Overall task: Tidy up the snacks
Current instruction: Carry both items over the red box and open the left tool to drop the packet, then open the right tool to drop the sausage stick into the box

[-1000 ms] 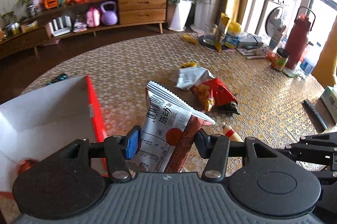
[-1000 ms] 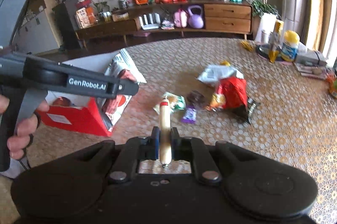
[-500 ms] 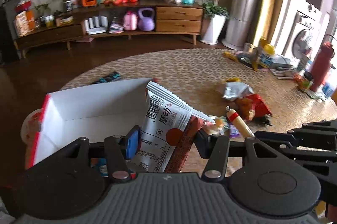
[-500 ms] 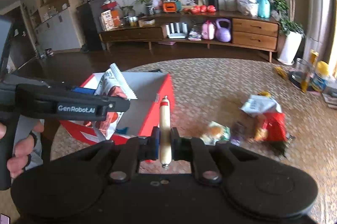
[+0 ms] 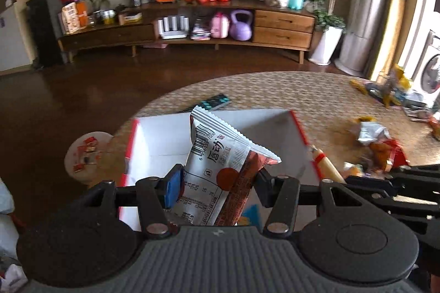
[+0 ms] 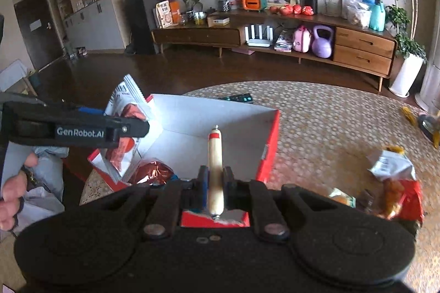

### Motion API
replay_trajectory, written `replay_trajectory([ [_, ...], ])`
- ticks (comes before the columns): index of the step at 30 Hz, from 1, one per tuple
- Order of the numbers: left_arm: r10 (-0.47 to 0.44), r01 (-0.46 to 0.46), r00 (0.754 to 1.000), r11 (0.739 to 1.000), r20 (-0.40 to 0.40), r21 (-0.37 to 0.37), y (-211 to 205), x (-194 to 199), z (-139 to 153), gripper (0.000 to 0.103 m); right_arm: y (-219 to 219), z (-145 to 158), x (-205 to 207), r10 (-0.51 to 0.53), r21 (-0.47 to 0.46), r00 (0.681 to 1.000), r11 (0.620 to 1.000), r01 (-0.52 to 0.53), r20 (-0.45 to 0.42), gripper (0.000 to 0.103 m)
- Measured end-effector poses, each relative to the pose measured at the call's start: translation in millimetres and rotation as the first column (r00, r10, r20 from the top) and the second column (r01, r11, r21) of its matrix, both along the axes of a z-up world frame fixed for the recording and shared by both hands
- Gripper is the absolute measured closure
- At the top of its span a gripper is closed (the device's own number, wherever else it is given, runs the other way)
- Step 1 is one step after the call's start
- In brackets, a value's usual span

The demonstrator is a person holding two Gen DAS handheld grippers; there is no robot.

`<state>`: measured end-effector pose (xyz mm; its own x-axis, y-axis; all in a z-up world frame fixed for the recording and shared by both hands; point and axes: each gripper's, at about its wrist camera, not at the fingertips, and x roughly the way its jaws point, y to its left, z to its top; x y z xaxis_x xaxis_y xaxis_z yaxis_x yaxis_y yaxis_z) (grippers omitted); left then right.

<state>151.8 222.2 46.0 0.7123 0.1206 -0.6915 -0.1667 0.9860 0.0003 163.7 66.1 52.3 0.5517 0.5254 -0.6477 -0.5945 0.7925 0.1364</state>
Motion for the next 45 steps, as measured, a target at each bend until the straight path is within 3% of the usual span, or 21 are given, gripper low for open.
replay_trajectory([
  [17,0.086,-0.085,0.987,0.996,-0.135,0.019,52.9,74.6,-58.0,0.05,58.8,-55.0,50.4,-0.006,-0.083,0.995,0.997,-0.002,-0.099,0.094],
  [28,0.066,-0.061,0.97,0.998,-0.234,0.03,53.1,103.6,-95.2,0.05,72.5,-84.4,66.4,-0.016,-0.148,0.988,0.989,-0.007,-0.151,0.094],
  [39,0.044,-0.034,0.969,0.999,-0.243,0.042,43.2,106.0,-101.8,0.05,74.5,-89.2,64.5,-0.01,-0.162,0.985,0.987,-0.019,-0.171,0.089],
  [42,0.047,-0.037,0.974,0.998,-0.223,0.048,40.9,102.3,-97.2,0.036,74.0,-85.6,60.2,-0.006,-0.161,0.987,0.987,-0.021,-0.162,0.083],
  [45,0.043,-0.036,0.978,0.999,-0.205,0.038,38.8,97.4,-91.2,0.034,70.8,-80.8,57.6,-0.002,-0.153,0.987,0.988,-0.023,-0.161,0.081],
])
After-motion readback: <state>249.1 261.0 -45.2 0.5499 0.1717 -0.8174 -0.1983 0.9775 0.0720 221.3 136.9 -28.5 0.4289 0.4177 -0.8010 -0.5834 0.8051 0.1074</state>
